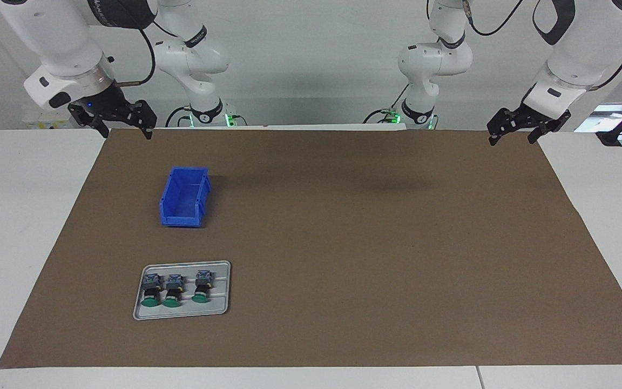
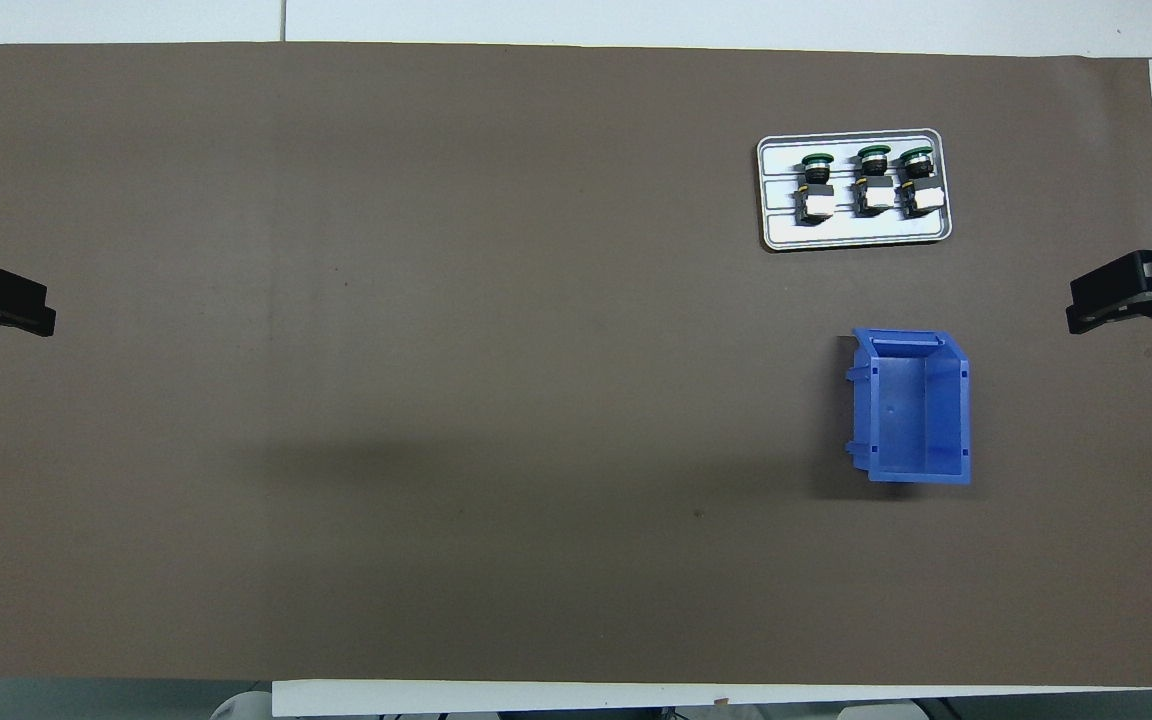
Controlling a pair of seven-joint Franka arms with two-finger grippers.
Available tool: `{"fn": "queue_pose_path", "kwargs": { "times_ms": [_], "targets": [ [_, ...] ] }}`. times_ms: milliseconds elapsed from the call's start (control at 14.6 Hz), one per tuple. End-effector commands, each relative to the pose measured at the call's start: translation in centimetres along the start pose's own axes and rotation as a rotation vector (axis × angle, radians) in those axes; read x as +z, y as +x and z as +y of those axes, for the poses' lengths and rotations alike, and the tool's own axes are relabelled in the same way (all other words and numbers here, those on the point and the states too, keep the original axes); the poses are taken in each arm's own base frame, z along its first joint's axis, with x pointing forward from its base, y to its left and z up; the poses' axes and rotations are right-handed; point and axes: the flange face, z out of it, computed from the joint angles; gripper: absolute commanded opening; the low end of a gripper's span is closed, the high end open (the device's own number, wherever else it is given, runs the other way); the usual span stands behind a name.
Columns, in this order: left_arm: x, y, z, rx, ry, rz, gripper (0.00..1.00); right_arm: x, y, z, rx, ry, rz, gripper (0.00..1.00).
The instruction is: Place and press button with both arms
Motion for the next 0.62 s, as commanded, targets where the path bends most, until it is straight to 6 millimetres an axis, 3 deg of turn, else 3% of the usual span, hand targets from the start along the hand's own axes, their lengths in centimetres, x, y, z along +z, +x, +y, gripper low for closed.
{"fn": "queue_pose_path", "kwargs": {
  "times_ms": [0, 206, 274, 411, 548],
  "targets": [
    [-0.1, -0.9, -0.3, -0.004, 0.017, 0.003, 1.00, -0.1, -0.7, -0.4, -0.025, 0.018, -0.016, 0.99],
    [-0.1, -0.9, -0.3, -0.004, 0.017, 0.003, 1.00, 0.5, 0.1, -1.2, -0.052, 0.030, 0.025, 0.99],
    [-0.1, -0.9, -0.3, -0.004, 0.017, 0.003, 1.00, 0.4, 0.8, -2.7, -0.078, 0.028, 0.072, 0.99],
    [-0.1, -0.9, -0.3, -0.004, 0.017, 0.003, 1.00, 2.6, 3.8, -4.7, -0.102, 0.030, 0.101, 0.99],
    [0.0, -0.9, -0.3, -0.004, 0.017, 0.000, 1.00, 6.1, 8.2, -6.7, -0.115, 0.035, 0.135, 0.99]
  ]
}}
